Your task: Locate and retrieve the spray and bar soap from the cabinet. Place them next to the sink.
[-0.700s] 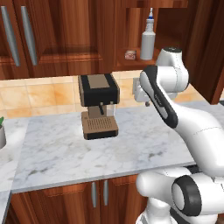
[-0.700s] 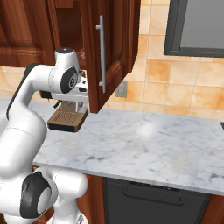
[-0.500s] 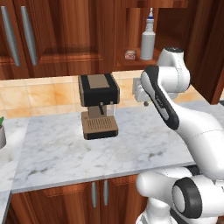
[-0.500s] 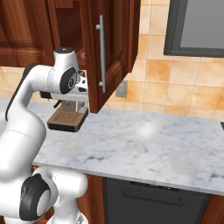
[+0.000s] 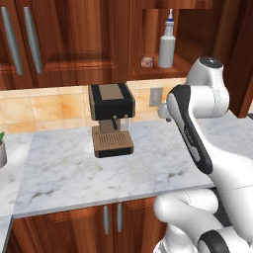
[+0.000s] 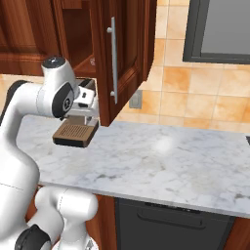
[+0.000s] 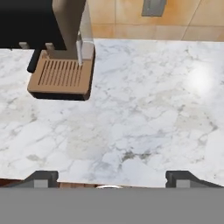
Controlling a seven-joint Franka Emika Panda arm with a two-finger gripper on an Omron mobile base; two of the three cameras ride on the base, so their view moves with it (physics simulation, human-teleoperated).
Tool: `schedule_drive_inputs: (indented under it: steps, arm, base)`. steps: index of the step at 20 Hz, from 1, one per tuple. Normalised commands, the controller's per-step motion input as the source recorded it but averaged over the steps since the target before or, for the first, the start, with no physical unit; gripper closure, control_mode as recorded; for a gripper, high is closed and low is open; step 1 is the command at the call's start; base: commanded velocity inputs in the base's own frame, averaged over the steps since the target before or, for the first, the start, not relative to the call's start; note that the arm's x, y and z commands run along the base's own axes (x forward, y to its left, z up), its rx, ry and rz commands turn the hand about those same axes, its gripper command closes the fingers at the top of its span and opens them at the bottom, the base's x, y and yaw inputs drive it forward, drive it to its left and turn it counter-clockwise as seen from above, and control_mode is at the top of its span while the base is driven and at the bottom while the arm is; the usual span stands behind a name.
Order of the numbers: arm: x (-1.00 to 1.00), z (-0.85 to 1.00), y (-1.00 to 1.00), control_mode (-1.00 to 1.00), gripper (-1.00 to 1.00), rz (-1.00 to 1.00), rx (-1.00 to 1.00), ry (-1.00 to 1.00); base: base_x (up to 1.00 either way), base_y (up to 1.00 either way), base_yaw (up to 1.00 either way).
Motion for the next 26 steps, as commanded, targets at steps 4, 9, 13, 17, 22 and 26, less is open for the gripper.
schedule_drive_inputs:
  steps: [4,9,13,17,22,26]
  arm:
    - [-0.2,0.22,-0.27,-1.0,-1.0,-0.17,-0.09,0.0]
    - [-0.21,0.23,-0.05,-1.0,-1.0,-0.23,0.0,-0.08]
    - [-0.05,0.29,0.21,-1.0,-1.0,-0.01,0.0,-0.08]
    - [0.0,0.42,0.0,-1.0,-1.0,0.0,-0.01,-0.07]
    - [0.08,0.58,0.0,-1.0,-1.0,0.0,-0.02,-0.09]
    - [0.05,0.51,0.0,-1.0,-1.0,0.0,0.0,-0.07]
  base:
    - [0.0,0.0,0.0]
    - [0.0,0.0,0.0]
    - [0.0,0.0,0.0]
    - [0.0,0.0,0.0]
    - [0.0,0.0,0.0]
    - [0.0,0.0,0.0]
